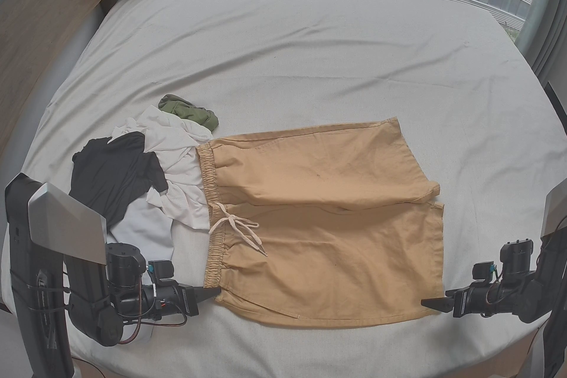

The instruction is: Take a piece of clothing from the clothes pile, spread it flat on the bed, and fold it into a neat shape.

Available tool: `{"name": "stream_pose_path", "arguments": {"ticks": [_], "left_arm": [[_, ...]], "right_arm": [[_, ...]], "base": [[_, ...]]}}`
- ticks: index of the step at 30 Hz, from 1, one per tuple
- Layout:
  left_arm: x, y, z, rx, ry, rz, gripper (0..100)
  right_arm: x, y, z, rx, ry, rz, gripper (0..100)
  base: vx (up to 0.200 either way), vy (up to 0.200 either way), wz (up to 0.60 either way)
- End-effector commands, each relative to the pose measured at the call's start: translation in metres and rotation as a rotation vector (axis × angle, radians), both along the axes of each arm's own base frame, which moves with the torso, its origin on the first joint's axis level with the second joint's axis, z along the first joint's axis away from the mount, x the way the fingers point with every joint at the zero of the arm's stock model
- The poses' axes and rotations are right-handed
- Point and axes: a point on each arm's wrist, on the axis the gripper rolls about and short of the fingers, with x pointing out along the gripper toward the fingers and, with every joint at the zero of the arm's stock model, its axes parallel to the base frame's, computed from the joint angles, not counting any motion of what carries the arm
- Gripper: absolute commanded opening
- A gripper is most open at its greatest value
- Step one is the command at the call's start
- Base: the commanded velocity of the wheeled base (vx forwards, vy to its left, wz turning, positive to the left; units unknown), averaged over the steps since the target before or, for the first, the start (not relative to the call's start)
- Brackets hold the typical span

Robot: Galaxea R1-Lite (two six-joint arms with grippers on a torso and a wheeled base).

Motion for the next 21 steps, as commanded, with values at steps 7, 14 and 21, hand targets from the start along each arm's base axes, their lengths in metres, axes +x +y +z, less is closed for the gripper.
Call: {"name": "stream_pose_path", "arguments": {"ticks": [7, 14, 21], "left_arm": [[0.0003, -0.0005, 0.0001, -0.001, -0.002, -0.001, 0], [0.0007, -0.0006, 0.0006, -0.001, -0.005, -0.001, 0], [0.0011, -0.0007, 0.0004, -0.001, -0.008, -0.002, 0]], "right_arm": [[-0.0049, 0.0060, 0.0000, 0.053, 0.016, 0.060, 100], [-0.0057, 0.0054, -0.0006, 0.056, 0.028, 0.057, 100], [-0.0059, 0.0048, -0.0013, 0.057, 0.033, 0.052, 0]], "base": [[0.000, 0.000, 0.00], [0.000, 0.000, 0.00], [0.000, 0.000, 0.00]]}}
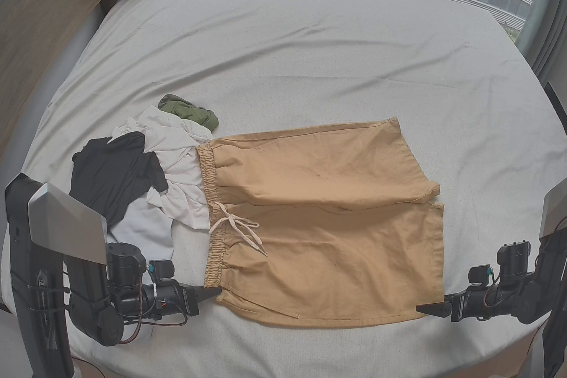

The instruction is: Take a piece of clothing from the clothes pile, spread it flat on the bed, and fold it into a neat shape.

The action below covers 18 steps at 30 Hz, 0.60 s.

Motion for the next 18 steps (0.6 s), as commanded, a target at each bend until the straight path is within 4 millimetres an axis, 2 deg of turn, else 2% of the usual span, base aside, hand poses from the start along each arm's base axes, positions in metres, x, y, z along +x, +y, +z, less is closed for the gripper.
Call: {"name": "stream_pose_path", "arguments": {"ticks": [1, 13, 18], "left_arm": [[0.000, 0.000, 0.000, 0.000, -0.003, 0.000, 0], [0.000, 0.000, 0.001, 0.000, -0.003, 0.000, 0], [-0.015, 0.004, 0.014, -0.008, 0.007, -0.005, 0]], "right_arm": [[-0.005, 0.000, -0.001, 0.001, 0.018, 0.000, 0], [-0.005, -0.001, -0.001, 0.001, 0.023, -0.005, 0], [-0.008, -0.001, -0.002, 0.001, 0.059, -0.004, 0]], "base": [[0.000, 0.000, 0.00], [0.000, 0.000, 0.00], [0.000, 0.000, 0.00]]}}
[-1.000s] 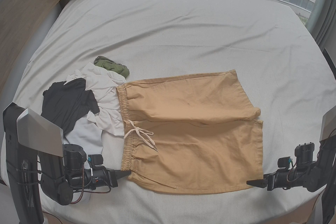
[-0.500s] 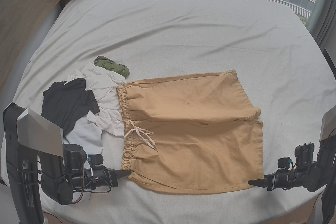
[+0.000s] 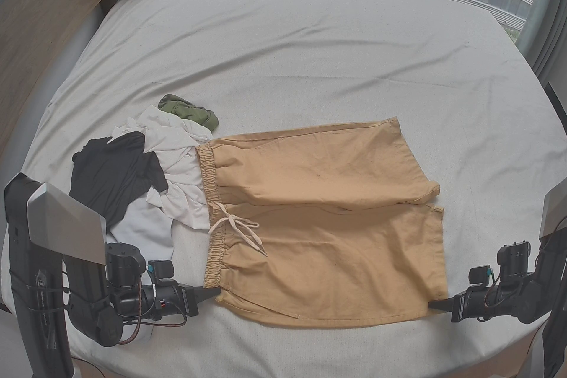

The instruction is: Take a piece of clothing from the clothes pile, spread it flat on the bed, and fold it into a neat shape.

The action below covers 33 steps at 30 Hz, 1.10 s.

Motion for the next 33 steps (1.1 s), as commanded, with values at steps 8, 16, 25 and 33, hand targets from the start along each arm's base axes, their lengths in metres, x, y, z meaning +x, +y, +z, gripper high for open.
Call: {"name": "stream_pose_path", "arguments": {"ticks": [8, 16, 25, 33], "left_arm": [[-0.037, 0.010, 0.019, -0.023, 0.071, -0.033, 0], [-0.047, 0.013, 0.017, -0.015, 0.114, -0.028, 0], [-0.048, 0.014, 0.005, 0.004, 0.172, -0.023, 0], [-0.049, 0.014, 0.014, -0.005, 0.149, -0.032, 0]], "right_arm": [[-0.011, 0.004, 0.001, -0.004, 0.060, 0.024, 0], [-0.018, 0.006, 0.002, -0.004, 0.121, 0.039, 0], [-0.029, 0.008, 0.012, -0.006, 0.162, 0.046, 0], [-0.033, 0.008, 0.013, -0.007, 0.193, 0.045, 0]], "base": [[0.000, 0.000, 0.00], [0.000, 0.000, 0.00], [0.000, 0.000, 0.00], [0.000, 0.000, 0.00]]}}
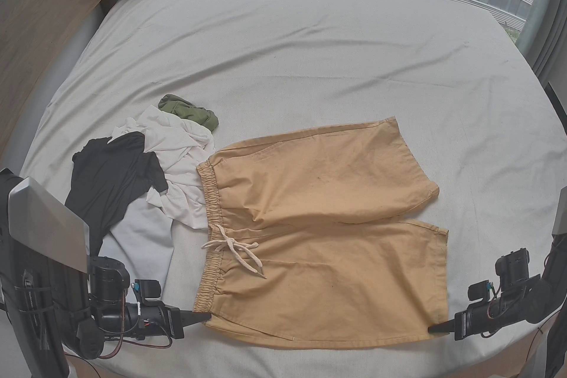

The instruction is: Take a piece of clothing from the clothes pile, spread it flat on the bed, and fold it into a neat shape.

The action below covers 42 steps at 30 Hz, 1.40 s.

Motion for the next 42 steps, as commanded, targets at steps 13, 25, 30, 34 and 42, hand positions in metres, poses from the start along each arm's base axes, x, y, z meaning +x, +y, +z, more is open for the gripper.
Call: {"name": "stream_pose_path", "arguments": {"ticks": [13, 25, 30, 34, 42], "left_arm": [[-0.021, 0.004, 0.002, 0.059, 0.135, -0.049, 0], [-0.024, 0.004, 0.011, 0.018, 0.125, -0.085, 0], [-0.020, 0.003, 0.014, -0.008, 0.079, -0.091, 0], [-0.019, 0.004, 0.028, -0.028, 0.012, -0.078, 0], [-0.013, 0.002, 0.059, -0.133, -0.106, -0.013, 0]], "right_arm": [[-0.016, 0.001, 0.012, -0.009, 0.025, 0.022, 0], [-0.020, 0.001, 0.015, -0.013, 0.024, 0.034, 0], [-0.013, 0.002, 0.019, 0.006, -0.048, 0.036, 0], [-0.006, 0.001, 0.025, 0.030, -0.136, 0.034, 0], [0.014, 0.003, 0.046, 0.117, -0.305, -0.017, 0]], "base": [[0.000, 0.000, 0.00], [0.000, 0.000, 0.00], [0.000, 0.000, 0.00], [0.000, 0.000, 0.00], [0.000, 0.000, 0.00]]}}
